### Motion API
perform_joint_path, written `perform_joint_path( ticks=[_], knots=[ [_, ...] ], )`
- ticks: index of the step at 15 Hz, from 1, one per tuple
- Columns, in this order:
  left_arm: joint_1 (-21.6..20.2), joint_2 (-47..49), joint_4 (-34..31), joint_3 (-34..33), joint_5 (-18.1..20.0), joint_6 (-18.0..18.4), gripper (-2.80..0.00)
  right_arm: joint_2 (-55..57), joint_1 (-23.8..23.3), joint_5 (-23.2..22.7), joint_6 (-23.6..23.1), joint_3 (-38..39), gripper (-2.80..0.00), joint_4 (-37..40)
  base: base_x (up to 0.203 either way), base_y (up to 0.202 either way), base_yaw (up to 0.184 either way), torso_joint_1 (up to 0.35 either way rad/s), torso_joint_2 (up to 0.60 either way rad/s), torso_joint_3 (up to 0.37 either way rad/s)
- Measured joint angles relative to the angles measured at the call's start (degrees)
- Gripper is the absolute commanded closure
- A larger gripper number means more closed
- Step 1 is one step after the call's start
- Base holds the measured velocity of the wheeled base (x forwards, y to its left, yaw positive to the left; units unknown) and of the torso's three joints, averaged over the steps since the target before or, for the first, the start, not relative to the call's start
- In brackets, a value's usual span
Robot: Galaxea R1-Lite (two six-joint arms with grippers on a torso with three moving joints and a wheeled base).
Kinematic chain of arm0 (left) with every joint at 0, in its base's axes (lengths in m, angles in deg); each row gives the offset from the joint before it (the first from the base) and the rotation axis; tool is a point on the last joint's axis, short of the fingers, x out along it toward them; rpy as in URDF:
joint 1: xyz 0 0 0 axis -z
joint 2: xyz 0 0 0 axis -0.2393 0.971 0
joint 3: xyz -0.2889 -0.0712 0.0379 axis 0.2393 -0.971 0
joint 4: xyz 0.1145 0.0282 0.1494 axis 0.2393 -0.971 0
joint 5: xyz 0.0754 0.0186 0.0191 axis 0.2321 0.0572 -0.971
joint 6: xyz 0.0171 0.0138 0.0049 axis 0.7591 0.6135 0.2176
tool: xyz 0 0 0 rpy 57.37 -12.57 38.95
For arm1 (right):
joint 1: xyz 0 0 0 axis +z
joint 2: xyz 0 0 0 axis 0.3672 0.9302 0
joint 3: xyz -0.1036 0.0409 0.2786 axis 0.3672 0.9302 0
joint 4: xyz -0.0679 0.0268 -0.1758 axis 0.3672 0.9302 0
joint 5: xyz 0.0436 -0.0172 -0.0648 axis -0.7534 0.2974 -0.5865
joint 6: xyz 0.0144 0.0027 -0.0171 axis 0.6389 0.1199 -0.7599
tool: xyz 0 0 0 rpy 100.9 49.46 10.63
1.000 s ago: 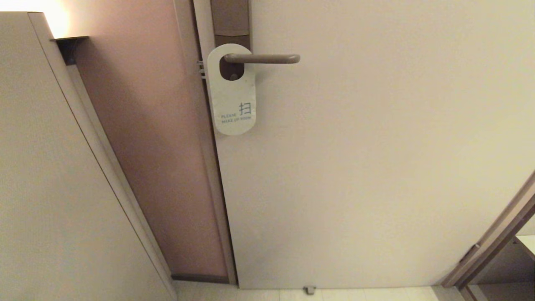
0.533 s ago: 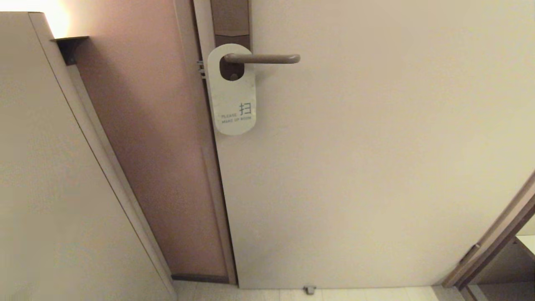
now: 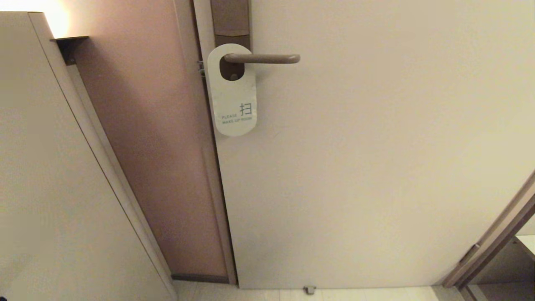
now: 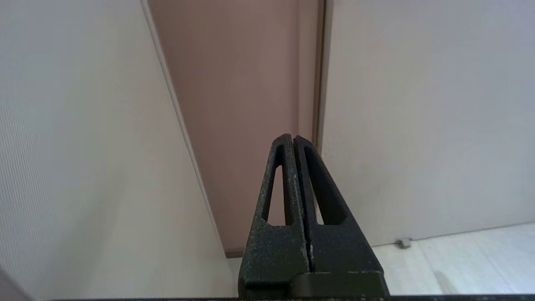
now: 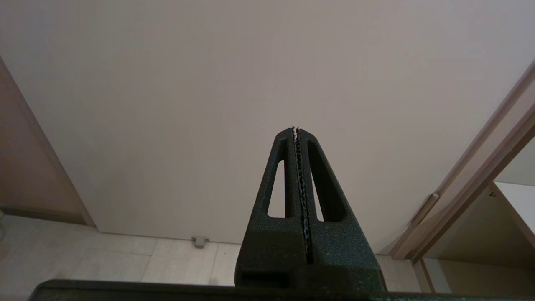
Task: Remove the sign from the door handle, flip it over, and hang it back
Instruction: Take down the sign
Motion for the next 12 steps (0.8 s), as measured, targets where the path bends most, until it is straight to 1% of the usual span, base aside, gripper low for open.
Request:
perform_joint_path(
  ticks=[2, 12],
  knots=[
    [0.4, 4.8, 1.2, 2.7, 0.0, 0.0, 0.0, 0.0, 0.0, 0.0, 0.0, 0.0, 0.0, 0.0, 0.0, 0.0, 0.0, 0.0, 0.0, 0.0],
    [0.6, 34.0, 15.6, 13.5, 0.2, -0.1, 0.0, 0.0, 0.0, 0.0, 0.0, 0.0, 0.0, 0.0, 0.0, 0.0, 0.0, 0.0, 0.0, 0.0]
  ],
)
